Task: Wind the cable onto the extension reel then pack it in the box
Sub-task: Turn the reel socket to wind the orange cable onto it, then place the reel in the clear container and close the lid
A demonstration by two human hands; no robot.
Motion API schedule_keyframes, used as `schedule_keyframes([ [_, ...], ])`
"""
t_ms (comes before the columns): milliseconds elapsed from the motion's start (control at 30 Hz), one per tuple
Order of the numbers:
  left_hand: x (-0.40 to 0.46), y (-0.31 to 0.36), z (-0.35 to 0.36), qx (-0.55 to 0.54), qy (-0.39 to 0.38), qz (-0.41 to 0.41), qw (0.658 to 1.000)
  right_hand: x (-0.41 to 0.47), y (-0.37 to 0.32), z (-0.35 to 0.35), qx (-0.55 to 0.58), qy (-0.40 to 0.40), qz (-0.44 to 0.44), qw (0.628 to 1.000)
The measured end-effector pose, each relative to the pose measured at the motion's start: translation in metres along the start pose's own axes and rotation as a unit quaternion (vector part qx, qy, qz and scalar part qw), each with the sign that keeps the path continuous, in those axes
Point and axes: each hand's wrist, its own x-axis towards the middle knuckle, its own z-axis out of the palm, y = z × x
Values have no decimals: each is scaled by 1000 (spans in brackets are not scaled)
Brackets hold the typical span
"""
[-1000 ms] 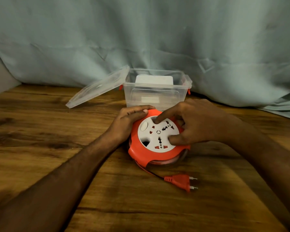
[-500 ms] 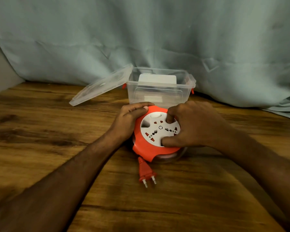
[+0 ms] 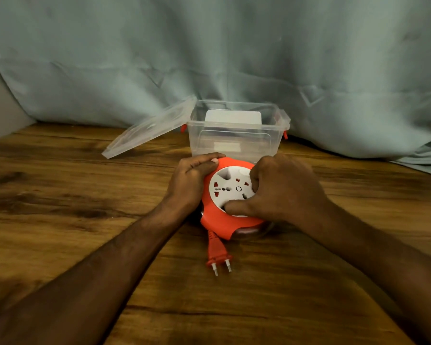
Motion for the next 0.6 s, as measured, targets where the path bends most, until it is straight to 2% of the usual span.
schedule_keyframes([
  [100,0,-3,-1,11,15,-4,1000,-6,-8,5,-13,35,37,999],
  [300,3,-6,0,11,27,-20,999,-8,-14,9,-14,42,63,997],
  [467,2,-5,-1,34,57,-24,997,-5,2,12,12,45,11,999],
  [533,-3,-1,0,86,56,-23,994,-6,14,15,67,95,14,993],
  [600,-10,2,-1,221,55,1,974,-8,25,23,126,149,45,980],
])
